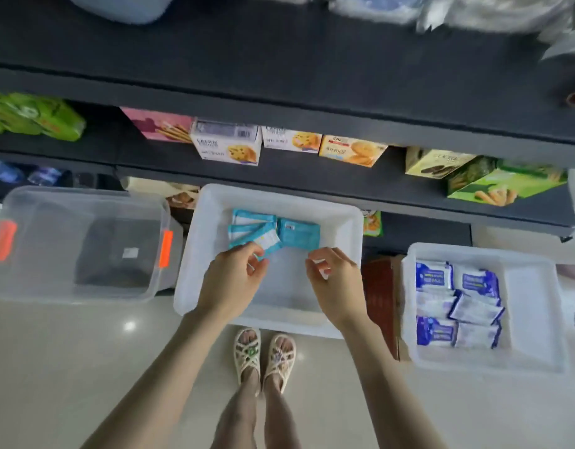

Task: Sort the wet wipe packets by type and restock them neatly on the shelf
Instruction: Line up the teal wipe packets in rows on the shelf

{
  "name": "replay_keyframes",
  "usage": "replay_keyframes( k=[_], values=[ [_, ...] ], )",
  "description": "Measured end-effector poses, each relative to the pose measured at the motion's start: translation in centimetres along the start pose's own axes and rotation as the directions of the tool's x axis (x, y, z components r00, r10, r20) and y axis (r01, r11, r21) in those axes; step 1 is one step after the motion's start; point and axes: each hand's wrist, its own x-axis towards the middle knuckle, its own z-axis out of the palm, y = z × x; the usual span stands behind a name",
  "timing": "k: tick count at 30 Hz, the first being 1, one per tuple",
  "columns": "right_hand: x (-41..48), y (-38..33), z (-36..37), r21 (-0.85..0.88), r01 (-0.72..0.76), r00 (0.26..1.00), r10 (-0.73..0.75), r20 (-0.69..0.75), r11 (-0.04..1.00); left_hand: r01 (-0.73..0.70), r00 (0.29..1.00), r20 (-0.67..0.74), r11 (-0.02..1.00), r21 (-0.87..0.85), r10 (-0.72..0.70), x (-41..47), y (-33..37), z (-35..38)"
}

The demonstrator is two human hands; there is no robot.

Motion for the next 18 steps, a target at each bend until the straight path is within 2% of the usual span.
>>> replay_keyframes(
  k=[4, 7, 11, 14, 18],
  values=[
    [2.5, 5.6, 6.5, 0.000, -0.101, 0.991, 0.101, 0.087, 0.995, 0.106, 0.993, 0.052, 0.994, -0.006, -0.105, 2.3, -6.5, 6.3],
    [5.1, 9.3, 11.0, 0.000, -0.139, 0.986, 0.138, 0.089, 0.990, 0.143, 0.989, 0.045, 0.990, 0.013, -0.144, 4.8, -10.7, 10.4],
    [9.3, 13.4, 15.8, -0.086, -0.176, 0.982, 0.181, 0.056, 0.981, 0.138, 0.990, -0.057, 0.985, 0.102, -0.132, 8.4, -15.5, 14.8],
    [12.4, 15.3, 17.6, -0.155, -0.131, 0.990, 0.138, 0.037, 0.979, 0.167, 0.983, -0.110, 0.967, 0.192, -0.147, 10.7, -17.6, 16.9],
    [15.5, 17.1, 19.0, -0.265, -0.128, 0.984, 0.156, 0.087, 0.956, 0.176, 0.979, -0.147, 0.953, 0.248, -0.143, 12.3, -19.1, 18.3]
  ],
)
